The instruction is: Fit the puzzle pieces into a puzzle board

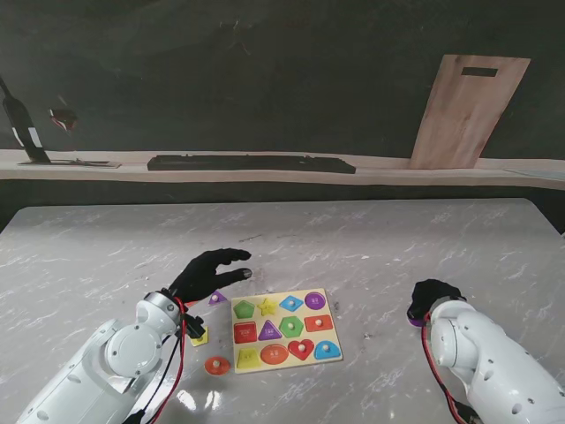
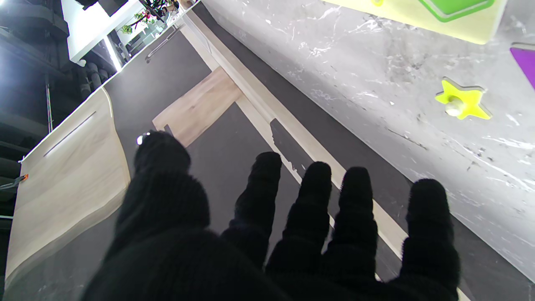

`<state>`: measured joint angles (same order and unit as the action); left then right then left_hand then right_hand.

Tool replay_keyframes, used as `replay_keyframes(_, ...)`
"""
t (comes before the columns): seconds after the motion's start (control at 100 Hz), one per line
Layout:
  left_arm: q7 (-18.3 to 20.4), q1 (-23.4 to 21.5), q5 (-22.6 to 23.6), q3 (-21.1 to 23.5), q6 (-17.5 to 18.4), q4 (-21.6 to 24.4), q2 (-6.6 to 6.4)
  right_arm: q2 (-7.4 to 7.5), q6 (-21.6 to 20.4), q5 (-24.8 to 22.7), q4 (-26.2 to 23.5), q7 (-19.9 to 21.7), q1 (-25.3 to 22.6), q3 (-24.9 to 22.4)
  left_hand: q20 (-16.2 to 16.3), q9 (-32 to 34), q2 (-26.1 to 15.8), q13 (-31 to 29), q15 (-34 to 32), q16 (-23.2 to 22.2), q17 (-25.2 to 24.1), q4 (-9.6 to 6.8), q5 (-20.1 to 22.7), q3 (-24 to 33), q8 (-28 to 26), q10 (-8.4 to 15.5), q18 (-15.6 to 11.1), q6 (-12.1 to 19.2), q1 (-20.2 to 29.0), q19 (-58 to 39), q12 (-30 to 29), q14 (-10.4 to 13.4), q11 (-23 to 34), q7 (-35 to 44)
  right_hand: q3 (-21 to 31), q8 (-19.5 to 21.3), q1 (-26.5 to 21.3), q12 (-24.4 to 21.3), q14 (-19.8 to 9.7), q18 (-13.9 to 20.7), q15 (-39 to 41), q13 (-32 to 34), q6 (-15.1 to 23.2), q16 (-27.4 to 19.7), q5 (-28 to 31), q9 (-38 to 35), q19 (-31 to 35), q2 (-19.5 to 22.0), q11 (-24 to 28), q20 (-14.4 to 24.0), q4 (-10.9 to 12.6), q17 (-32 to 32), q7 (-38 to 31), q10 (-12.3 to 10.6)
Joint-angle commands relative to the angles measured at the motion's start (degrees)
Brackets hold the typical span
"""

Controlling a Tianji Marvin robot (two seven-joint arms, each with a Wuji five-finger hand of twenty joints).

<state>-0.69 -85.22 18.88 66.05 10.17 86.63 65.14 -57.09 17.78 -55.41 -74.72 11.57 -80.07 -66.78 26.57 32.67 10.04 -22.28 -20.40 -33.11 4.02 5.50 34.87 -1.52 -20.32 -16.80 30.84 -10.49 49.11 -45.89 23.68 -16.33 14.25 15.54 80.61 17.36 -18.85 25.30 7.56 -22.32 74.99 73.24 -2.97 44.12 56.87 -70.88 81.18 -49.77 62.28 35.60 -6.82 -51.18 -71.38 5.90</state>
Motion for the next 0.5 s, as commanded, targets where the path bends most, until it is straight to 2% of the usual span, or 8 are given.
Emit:
replay_keyframes(0.0, 0.0, -0.2, -0.1, 0.0, 0.1, 0.3, 0.05, -1.86, -1.8, 0.5, -0.7, 1.1, -2.2, 2.1, -0.1, 0.5, -1.8, -0.7, -1.2, -0.6, -0.7, -1.92, 1.1, -0.5, -0.6, 0.2, -9.5, 1.1, -0.5, -1.0, 0.5, -0.4, -0.1, -0.2, -2.1, -0.6, -6.3, 0.2, -3.5, -2.6, 2.8, 2.0, 11.5, 0.5, 2.4, -4.1, 3.3, -4.1, 2.0, 0.2, -1.0, -1.8, 0.9, 4.6)
replay_keyframes(0.22, -0.1, -0.4, 0.1, 0.3, 0.3, 0.5, 0.03, -1.99, -5.3, 1.3, -3.4, 1.2, -1.9, 4.0, -0.1, 0.5, -1.8, -0.7, -1.2, -0.6, -0.7, -1.92, 1.1, -0.5, -0.6, 0.2, -9.5, 1.1, -0.5, -1.0, 0.5, -0.4, -0.1, -0.3, -2.3, -0.5, -6.1, 0.3, -3.7, -2.3, 2.9, 2.0, 11.7, 0.3, 2.3, -4.0, 3.4, -3.8, 2.0, 0.1, -0.9, -1.9, 1.0, 4.4)
replay_keyframes(0.49, -0.2, -0.7, 0.3, 0.7, 0.5, 0.7, 0.01, -2.34, -6.7, 3.6, -3.1, 0.5, 0.7, 8.3, -0.1, 0.6, -1.8, -0.7, -1.2, -0.6, -0.7, -1.93, 1.2, -0.5, -0.6, 0.0, -9.5, 1.1, -0.4, -1.0, 0.5, -0.5, -0.1, -0.3, -2.8, -0.3, -6.0, 0.3, -3.8, -2.1, 2.6, 2.0, 12.1, 0.1, 1.9, -3.6, 3.3, -3.3, 2.0, -0.1, -0.9, -1.7, 1.1, 4.2)
